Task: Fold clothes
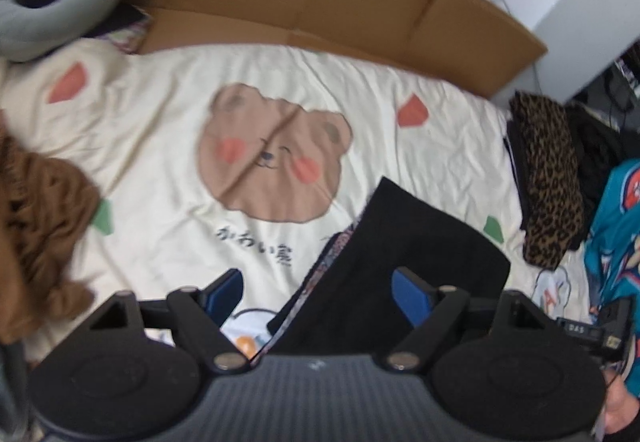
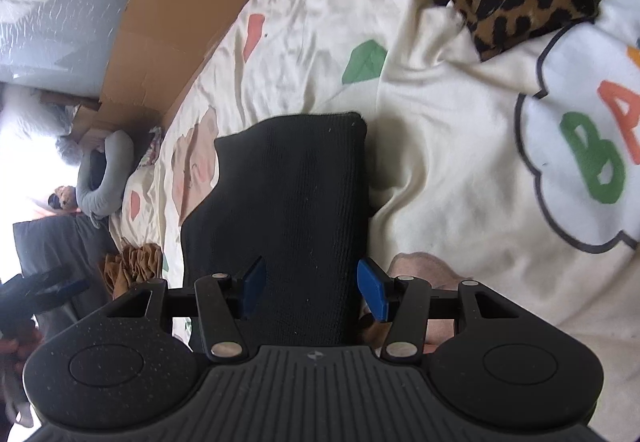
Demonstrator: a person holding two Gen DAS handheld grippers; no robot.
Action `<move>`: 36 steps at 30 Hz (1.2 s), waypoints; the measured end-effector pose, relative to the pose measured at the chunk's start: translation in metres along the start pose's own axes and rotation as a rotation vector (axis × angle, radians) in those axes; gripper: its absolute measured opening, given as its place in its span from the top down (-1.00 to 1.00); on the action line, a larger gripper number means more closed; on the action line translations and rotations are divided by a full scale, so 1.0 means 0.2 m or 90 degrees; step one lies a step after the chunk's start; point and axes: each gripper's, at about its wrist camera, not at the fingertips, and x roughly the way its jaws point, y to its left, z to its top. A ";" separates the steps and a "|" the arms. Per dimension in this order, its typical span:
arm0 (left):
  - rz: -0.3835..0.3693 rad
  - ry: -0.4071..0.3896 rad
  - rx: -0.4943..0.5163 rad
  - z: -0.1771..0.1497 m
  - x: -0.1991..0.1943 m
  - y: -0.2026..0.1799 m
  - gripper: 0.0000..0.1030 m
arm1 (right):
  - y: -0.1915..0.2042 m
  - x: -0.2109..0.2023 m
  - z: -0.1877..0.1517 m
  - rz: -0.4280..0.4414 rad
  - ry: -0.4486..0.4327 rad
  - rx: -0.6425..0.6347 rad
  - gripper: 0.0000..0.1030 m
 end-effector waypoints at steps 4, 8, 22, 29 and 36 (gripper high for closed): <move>-0.024 0.002 0.030 -0.01 0.17 -0.04 -0.62 | 0.00 0.03 -0.03 -0.009 0.014 -0.011 -0.12; -0.044 -0.003 0.054 -0.01 0.28 -0.06 -0.66 | 0.00 0.05 -0.04 -0.019 0.021 -0.014 -0.12; -0.046 -0.002 0.161 -0.04 0.62 -0.01 -0.68 | 0.02 0.16 -0.06 -0.036 0.051 -0.040 -0.12; -0.101 0.012 0.136 -0.11 0.72 0.04 -0.58 | 0.04 0.14 -0.10 -0.012 0.064 -0.058 -0.13; -0.165 0.013 0.120 -0.11 0.74 0.08 -0.06 | 0.03 0.15 -0.08 0.034 0.049 -0.035 0.00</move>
